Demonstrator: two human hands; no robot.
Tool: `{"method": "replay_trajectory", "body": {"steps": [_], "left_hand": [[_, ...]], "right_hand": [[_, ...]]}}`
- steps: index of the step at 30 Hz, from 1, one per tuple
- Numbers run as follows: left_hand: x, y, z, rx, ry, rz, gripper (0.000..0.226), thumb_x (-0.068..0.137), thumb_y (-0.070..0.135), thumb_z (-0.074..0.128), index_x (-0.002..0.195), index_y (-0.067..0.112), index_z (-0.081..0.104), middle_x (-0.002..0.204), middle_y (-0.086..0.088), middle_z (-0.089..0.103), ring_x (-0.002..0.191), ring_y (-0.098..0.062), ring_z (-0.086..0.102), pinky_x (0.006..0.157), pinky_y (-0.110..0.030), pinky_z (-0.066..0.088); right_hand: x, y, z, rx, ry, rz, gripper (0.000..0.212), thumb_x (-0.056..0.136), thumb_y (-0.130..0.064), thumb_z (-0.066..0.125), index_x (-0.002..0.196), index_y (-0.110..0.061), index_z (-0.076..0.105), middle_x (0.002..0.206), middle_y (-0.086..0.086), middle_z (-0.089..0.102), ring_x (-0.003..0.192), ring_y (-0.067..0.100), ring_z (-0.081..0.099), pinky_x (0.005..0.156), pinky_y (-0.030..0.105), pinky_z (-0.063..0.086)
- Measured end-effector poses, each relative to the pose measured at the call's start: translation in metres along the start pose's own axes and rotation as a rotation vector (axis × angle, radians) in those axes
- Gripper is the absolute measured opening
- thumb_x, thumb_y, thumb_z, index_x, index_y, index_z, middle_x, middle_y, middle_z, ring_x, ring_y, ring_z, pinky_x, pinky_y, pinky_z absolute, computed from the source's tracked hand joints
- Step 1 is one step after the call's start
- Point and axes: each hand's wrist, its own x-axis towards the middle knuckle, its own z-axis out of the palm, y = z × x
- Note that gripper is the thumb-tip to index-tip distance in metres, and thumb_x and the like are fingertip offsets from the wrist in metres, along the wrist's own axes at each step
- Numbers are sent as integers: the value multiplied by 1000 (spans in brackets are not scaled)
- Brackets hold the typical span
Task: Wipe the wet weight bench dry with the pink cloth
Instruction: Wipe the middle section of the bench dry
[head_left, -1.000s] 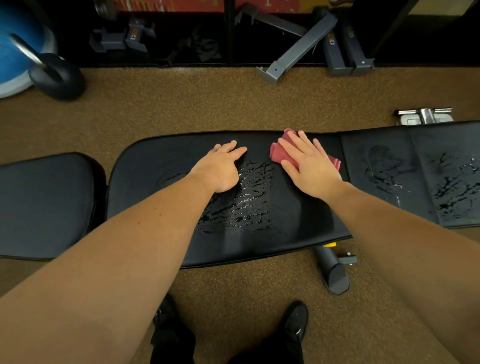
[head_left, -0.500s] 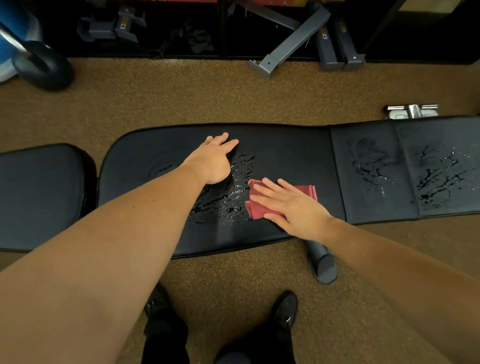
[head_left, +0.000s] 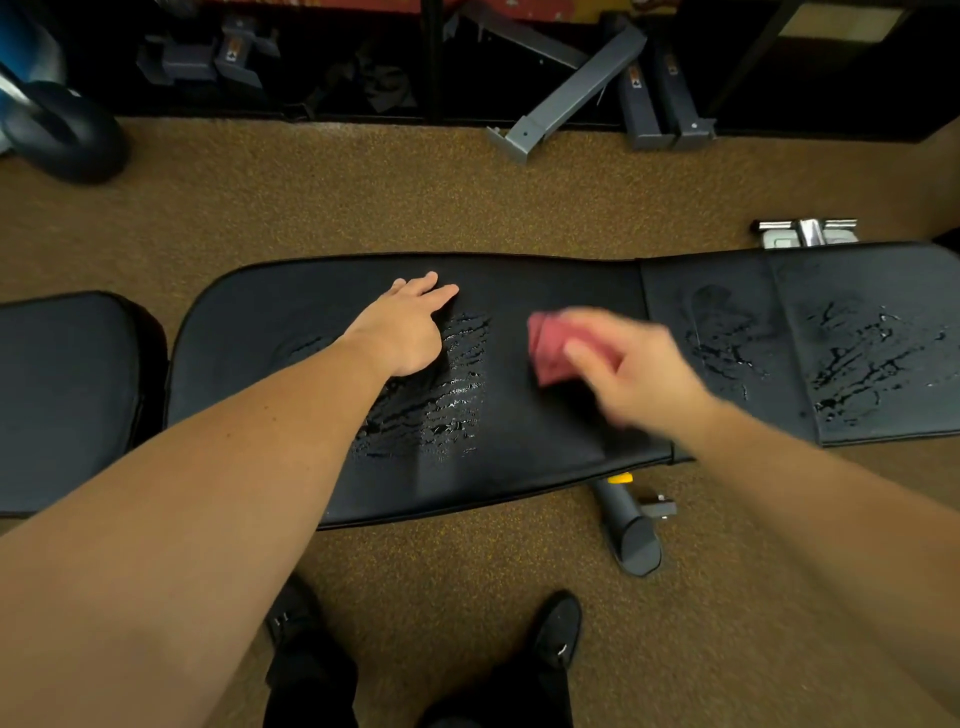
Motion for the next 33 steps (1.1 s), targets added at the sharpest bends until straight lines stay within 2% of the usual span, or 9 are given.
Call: {"method": "replay_trajectory", "body": {"steps": [2, 4, 6, 9, 12, 18, 23, 29, 33], "left_hand": [[0, -1, 1, 0, -2, 0, 76, 95, 3, 35, 158, 40, 16, 167, 15, 2, 155, -18, -3, 123, -35, 8], [0, -1, 2, 2, 0, -1, 75, 96, 4, 34, 158, 40, 15, 167, 15, 1, 155, -18, -3, 122, -35, 8], [-1, 1, 2, 0, 0, -1, 74, 96, 4, 33, 159, 40, 14, 167, 15, 1, 155, -17, -4, 122, -34, 6], [0, 0, 3, -17, 1, -7, 75, 96, 4, 33, 158, 41, 15, 167, 17, 1, 155, -16, -5, 125, -38, 6], [1, -2, 5, -12, 3, -6, 77, 94, 4, 34, 158, 42, 15, 167, 17, 1, 155, -16, -5, 125, -47, 8], [1, -1, 7, -23, 14, -9, 76, 94, 4, 34, 158, 41, 17, 167, 16, 3, 155, -17, -5, 125, -47, 7], [1, 1, 8, -16, 15, -19, 75, 94, 5, 35, 158, 41, 17, 167, 15, 2, 155, -18, -5, 125, -48, 8], [1, -3, 9, -28, 33, 5, 71, 97, 7, 33, 158, 41, 19, 167, 15, 4, 155, -18, -4, 126, -42, 6], [3, -6, 10, 2, 60, 23, 62, 102, 13, 33, 158, 38, 21, 167, 14, 6, 154, -19, -1, 125, -41, 11]], "right_hand": [[37, 14, -23, -42, 73, 113, 43, 98, -35, 61, 138, -21, 58, 130, -8, 60, 113, 3, 55, 99, 17, 43], [66, 39, -34, -179, -16, 187, 53, 98, -38, 61, 147, -24, 47, 139, -2, 51, 124, 12, 48, 104, 24, 37], [77, 67, -25, -431, -231, 246, 61, 101, -46, 52, 155, -22, 35, 156, 7, 34, 145, 26, 29, 118, 38, 23], [71, 85, -3, -534, -334, 240, 62, 105, -48, 35, 160, -24, 20, 169, 1, 12, 156, 18, 2, 124, 43, -4], [61, 79, 3, -527, -352, 68, 61, 105, -48, 30, 161, -25, 19, 170, -2, 7, 156, 15, 0, 127, 42, -1], [16, 55, 23, -536, -487, -150, 63, 102, -53, 23, 160, -29, 23, 169, -5, 6, 156, 13, -2, 126, 41, 1], [-14, 39, 40, -519, -514, -208, 58, 105, -52, 26, 160, -32, 24, 169, -7, 6, 156, 11, -5, 127, 47, 3], [-40, 22, 54, -429, -583, -277, 56, 106, -49, 32, 159, -35, 21, 168, -13, 1, 154, 5, -12, 126, 39, -6], [-55, 10, 57, -251, -639, -280, 51, 104, -42, 36, 154, -32, 37, 165, -14, 18, 154, 1, 0, 126, 32, -5]]}}
